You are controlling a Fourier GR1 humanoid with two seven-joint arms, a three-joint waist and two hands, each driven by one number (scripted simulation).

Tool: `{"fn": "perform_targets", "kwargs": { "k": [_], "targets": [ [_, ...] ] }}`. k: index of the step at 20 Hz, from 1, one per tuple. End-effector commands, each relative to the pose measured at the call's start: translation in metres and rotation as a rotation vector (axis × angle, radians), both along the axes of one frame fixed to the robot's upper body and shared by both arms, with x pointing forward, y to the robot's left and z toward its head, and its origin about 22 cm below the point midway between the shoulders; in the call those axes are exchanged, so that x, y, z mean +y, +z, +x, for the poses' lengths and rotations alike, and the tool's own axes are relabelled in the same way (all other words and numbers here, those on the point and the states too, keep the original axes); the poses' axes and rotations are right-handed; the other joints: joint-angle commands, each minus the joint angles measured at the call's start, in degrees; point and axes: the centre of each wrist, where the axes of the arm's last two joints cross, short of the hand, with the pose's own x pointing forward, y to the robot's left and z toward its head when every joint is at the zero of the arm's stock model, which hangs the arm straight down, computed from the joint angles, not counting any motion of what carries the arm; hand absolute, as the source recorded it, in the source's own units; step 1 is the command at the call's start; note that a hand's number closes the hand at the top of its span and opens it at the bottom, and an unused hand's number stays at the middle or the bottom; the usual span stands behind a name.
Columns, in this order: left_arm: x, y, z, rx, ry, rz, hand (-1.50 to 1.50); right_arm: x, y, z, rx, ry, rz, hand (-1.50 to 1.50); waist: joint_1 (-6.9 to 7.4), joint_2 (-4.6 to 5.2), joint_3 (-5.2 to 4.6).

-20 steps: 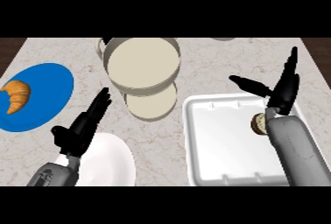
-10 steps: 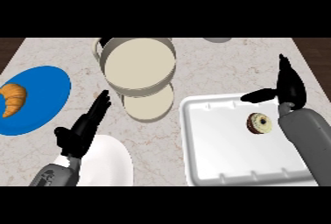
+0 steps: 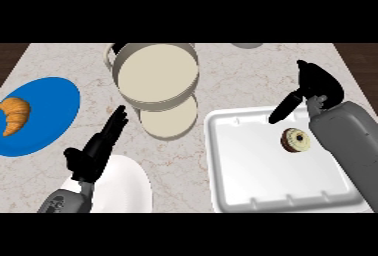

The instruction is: Pick the cupcake from the tray and place it in the tiered basket

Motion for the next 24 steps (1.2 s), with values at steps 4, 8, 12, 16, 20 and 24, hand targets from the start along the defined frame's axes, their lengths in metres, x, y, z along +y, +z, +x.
{"fn": "perform_targets", "kwargs": {
  "k": [4, 8, 12, 16, 20, 24],
  "targets": [
    [-0.002, 0.007, 0.006, -0.014, -0.002, -0.003, 0.00, 0.031, 0.020, -0.022, 0.127, -0.116, -0.093, -1.50, 0.09, 0.43, 0.27],
    [-0.005, -0.006, 0.001, -0.011, 0.004, 0.003, 0.00, 0.018, 0.016, -0.016, 0.092, -0.218, -0.152, -1.50, 0.51, 0.67, 0.24],
    [0.012, 0.007, -0.004, -0.012, -0.003, 0.000, 0.00, 0.003, -0.026, -0.025, 0.229, -0.255, -0.175, -1.50, 0.89, 0.52, 0.29],
    [-0.007, -0.006, -0.004, -0.001, -0.014, -0.004, 0.00, 0.005, -0.020, -0.018, 0.224, -0.269, -0.145, -1.50, 0.83, 0.80, 0.27],
    [-0.007, -0.004, 0.002, -0.017, -0.022, -0.015, 0.00, -0.002, -0.035, -0.031, 0.200, -0.276, -0.105, -1.50, 0.58, 0.88, 0.31],
    [-0.002, -0.004, -0.011, 0.000, -0.017, -0.005, 0.00, -0.012, -0.057, -0.037, 0.224, -0.310, -0.140, -1.50, 1.21, 0.84, 0.34]
  ]
}}
